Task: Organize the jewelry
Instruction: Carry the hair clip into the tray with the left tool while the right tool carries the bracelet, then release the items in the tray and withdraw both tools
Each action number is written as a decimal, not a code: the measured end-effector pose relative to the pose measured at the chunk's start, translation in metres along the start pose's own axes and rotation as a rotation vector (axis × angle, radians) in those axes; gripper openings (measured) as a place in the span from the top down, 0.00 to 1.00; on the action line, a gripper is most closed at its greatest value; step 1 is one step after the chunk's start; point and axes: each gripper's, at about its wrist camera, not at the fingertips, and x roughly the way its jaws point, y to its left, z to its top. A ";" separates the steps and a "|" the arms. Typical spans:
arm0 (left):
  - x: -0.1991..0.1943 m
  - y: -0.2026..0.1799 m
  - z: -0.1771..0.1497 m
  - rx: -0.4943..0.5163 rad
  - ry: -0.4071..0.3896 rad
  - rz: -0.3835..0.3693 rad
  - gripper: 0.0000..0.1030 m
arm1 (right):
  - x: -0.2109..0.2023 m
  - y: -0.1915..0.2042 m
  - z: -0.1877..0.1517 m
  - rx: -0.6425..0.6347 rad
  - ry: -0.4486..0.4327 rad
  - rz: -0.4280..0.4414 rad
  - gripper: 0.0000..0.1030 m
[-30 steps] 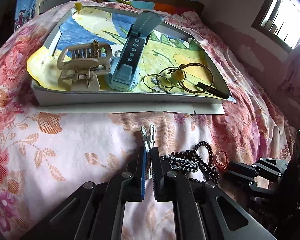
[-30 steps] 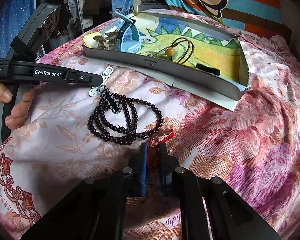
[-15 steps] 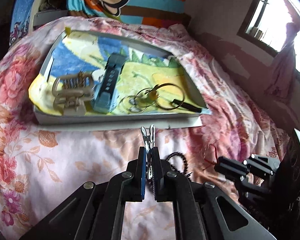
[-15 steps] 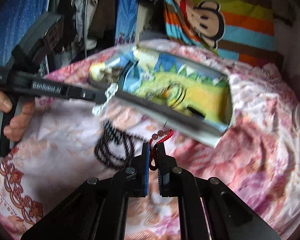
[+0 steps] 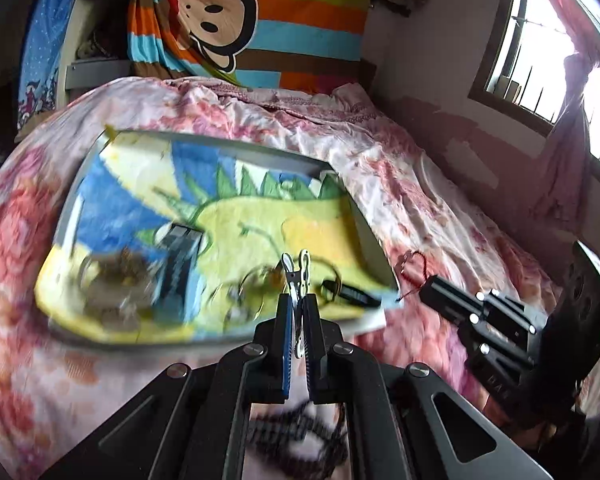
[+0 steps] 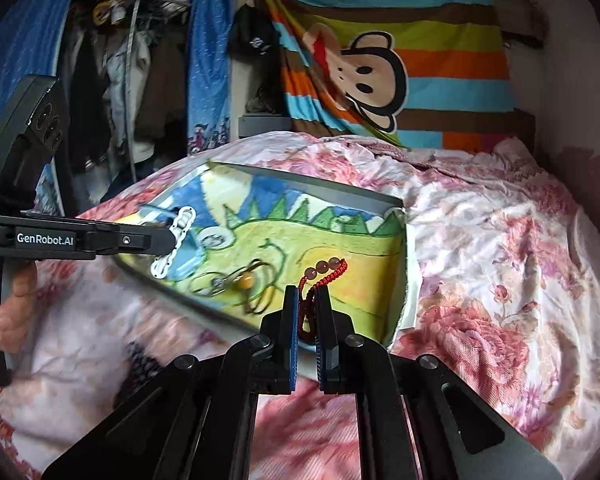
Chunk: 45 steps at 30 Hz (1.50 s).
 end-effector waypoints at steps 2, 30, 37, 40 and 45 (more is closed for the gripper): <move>0.016 -0.004 0.010 0.000 0.010 0.009 0.95 | 0.011 -0.008 -0.002 0.026 0.007 0.002 0.93; 0.085 0.013 0.011 -0.075 0.168 0.185 0.94 | 0.058 -0.017 -0.026 0.101 0.094 0.027 0.90; 0.069 0.012 0.012 -0.105 0.146 0.169 0.62 | 0.051 -0.026 -0.025 0.178 0.108 0.012 0.71; 0.054 0.010 0.016 -0.123 0.110 0.161 0.51 | 0.041 -0.028 -0.021 0.210 0.095 -0.003 0.63; 0.014 0.004 0.026 -0.118 0.041 0.161 0.38 | 0.009 -0.025 -0.007 0.238 0.031 -0.030 0.42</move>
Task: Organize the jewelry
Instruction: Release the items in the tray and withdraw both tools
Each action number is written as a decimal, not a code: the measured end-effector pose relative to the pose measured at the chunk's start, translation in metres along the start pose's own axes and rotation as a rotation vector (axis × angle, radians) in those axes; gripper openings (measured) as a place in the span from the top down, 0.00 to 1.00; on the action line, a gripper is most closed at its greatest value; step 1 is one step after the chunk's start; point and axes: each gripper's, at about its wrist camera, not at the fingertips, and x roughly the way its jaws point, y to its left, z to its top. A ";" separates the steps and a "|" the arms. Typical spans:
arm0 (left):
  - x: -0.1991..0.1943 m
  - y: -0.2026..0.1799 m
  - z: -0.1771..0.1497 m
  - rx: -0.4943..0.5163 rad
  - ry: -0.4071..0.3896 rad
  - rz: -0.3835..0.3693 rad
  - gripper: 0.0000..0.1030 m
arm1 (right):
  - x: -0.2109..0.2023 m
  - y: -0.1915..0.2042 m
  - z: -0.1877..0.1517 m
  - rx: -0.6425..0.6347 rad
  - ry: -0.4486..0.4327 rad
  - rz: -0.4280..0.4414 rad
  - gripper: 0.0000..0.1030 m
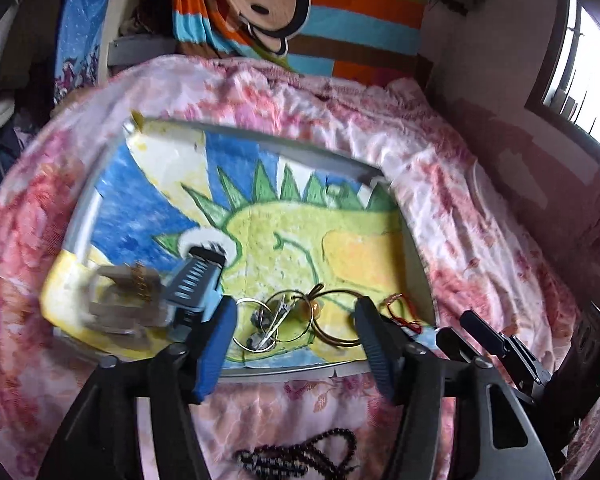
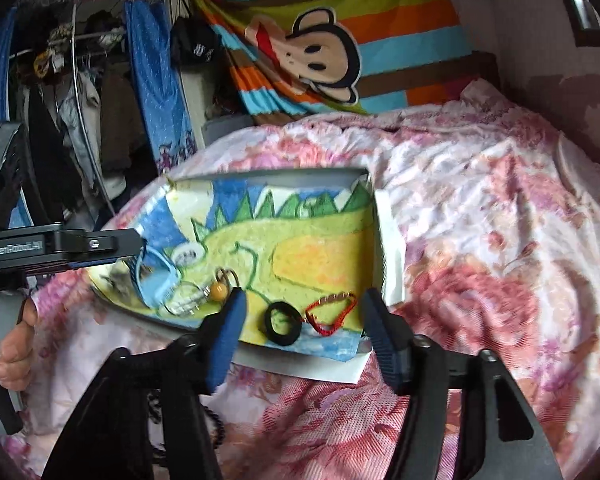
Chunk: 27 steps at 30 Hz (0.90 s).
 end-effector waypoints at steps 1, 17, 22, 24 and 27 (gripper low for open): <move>-0.009 0.000 0.001 -0.002 -0.016 -0.004 0.33 | -0.007 0.002 0.003 -0.002 -0.014 -0.005 0.40; -0.152 0.003 -0.034 0.056 -0.305 0.094 0.00 | -0.137 0.048 0.002 -0.092 -0.220 -0.039 0.02; -0.178 0.009 -0.061 0.081 -0.338 0.105 0.00 | -0.168 0.057 -0.016 -0.086 -0.256 -0.049 0.02; -0.186 0.014 -0.070 0.079 -0.344 0.102 0.00 | -0.177 0.062 -0.022 -0.094 -0.258 -0.056 0.02; -0.195 0.020 -0.084 0.079 -0.349 0.100 0.00 | -0.189 0.069 -0.031 -0.104 -0.267 -0.063 0.02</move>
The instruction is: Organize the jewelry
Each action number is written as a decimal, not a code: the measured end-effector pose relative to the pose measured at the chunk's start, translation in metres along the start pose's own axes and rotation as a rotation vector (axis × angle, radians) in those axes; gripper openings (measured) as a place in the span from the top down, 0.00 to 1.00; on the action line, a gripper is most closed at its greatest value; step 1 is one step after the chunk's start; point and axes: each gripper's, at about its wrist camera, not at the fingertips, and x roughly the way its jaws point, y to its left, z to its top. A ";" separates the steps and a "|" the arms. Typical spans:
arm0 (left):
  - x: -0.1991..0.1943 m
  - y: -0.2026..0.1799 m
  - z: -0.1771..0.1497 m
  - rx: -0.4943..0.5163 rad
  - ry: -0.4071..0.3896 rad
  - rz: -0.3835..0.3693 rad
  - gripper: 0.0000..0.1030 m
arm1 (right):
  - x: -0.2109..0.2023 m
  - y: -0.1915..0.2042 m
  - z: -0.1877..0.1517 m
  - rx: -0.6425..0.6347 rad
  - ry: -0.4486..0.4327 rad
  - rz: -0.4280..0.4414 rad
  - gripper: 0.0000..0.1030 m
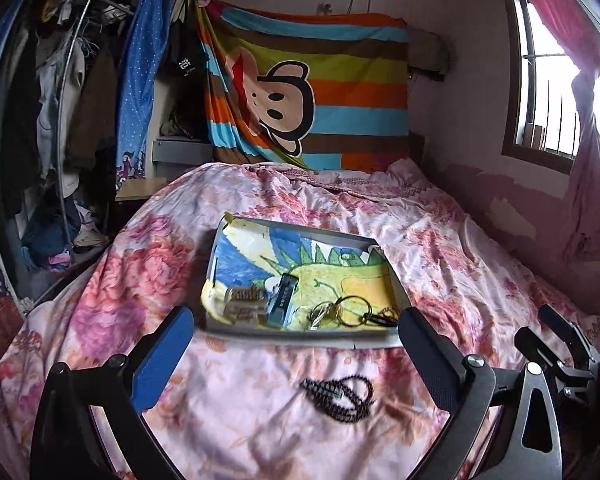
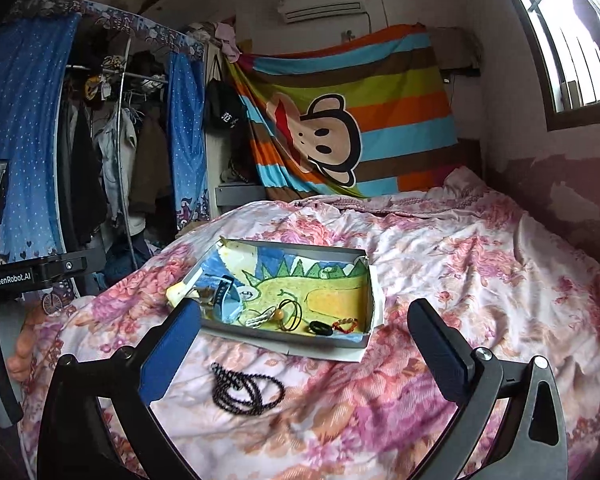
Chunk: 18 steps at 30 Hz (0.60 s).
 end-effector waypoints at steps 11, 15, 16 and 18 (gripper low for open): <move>-0.026 0.021 -0.041 0.042 -0.036 0.030 0.00 | -0.031 0.015 -0.024 -0.025 0.037 -0.011 0.02; -0.025 0.029 -0.058 0.047 -0.028 0.030 0.00 | -0.027 0.015 -0.038 -0.013 0.095 -0.018 0.02; -0.024 0.031 -0.064 0.052 -0.023 0.033 0.00 | -0.025 0.014 -0.041 -0.008 0.109 -0.018 0.02; -0.020 0.033 -0.073 0.071 0.008 0.025 0.00 | -0.018 0.012 -0.050 0.008 0.150 -0.008 0.02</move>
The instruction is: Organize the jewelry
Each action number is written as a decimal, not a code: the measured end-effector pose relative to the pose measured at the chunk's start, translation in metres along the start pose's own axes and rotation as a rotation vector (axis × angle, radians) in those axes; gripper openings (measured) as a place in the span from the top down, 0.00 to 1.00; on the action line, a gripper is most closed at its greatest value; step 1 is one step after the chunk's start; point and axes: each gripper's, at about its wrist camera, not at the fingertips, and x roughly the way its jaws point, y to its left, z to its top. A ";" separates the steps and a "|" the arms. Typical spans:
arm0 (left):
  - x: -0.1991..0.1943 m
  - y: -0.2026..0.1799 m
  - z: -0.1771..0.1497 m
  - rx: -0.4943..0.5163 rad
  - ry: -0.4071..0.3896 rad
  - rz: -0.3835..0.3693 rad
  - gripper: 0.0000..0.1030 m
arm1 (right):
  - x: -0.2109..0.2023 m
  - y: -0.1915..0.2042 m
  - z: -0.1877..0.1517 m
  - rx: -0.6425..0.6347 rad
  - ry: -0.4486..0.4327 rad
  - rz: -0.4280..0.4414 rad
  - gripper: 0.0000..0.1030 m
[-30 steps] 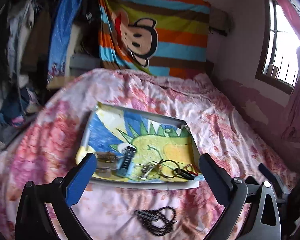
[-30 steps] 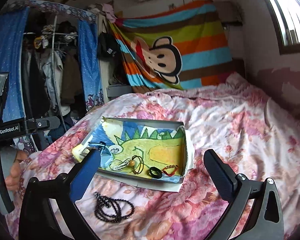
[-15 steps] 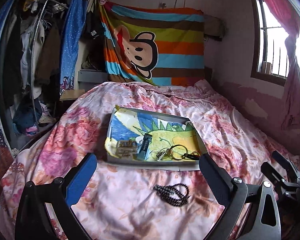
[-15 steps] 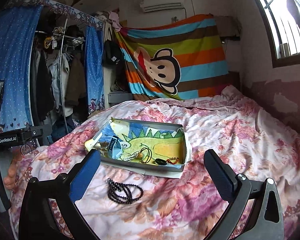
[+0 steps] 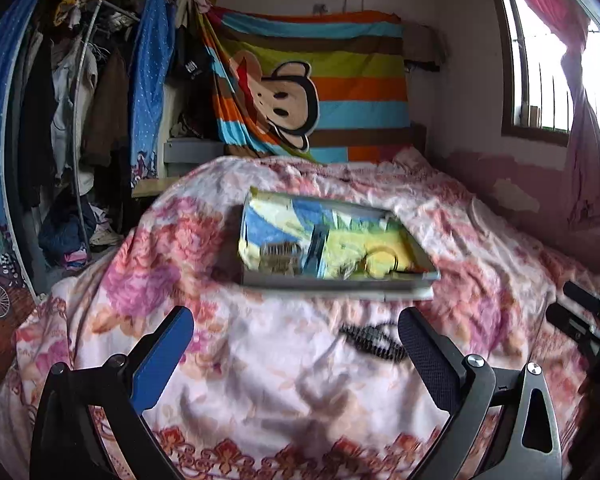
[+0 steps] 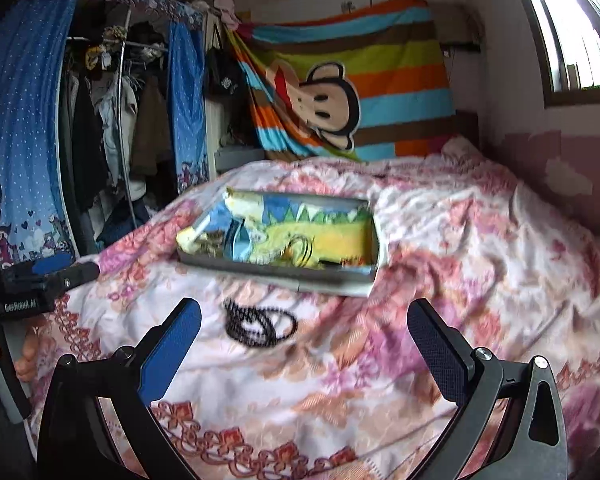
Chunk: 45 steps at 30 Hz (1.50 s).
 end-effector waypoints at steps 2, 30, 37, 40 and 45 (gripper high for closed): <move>0.010 0.003 -0.007 0.021 0.083 -0.031 0.00 | 0.010 -0.001 -0.006 0.005 0.032 -0.001 0.02; 0.059 0.012 -0.027 -0.019 0.354 -0.048 0.00 | 0.074 0.005 -0.037 -0.026 0.338 0.066 0.02; 0.080 0.007 -0.017 0.015 0.362 -0.098 0.00 | 0.102 0.000 -0.028 -0.123 0.381 0.122 0.02; 0.092 0.006 -0.012 0.026 0.356 -0.128 0.00 | 0.112 -0.004 -0.025 -0.114 0.389 0.144 0.02; 0.120 0.005 -0.001 -0.021 0.376 -0.240 0.00 | 0.125 0.003 -0.021 -0.164 0.381 0.157 0.02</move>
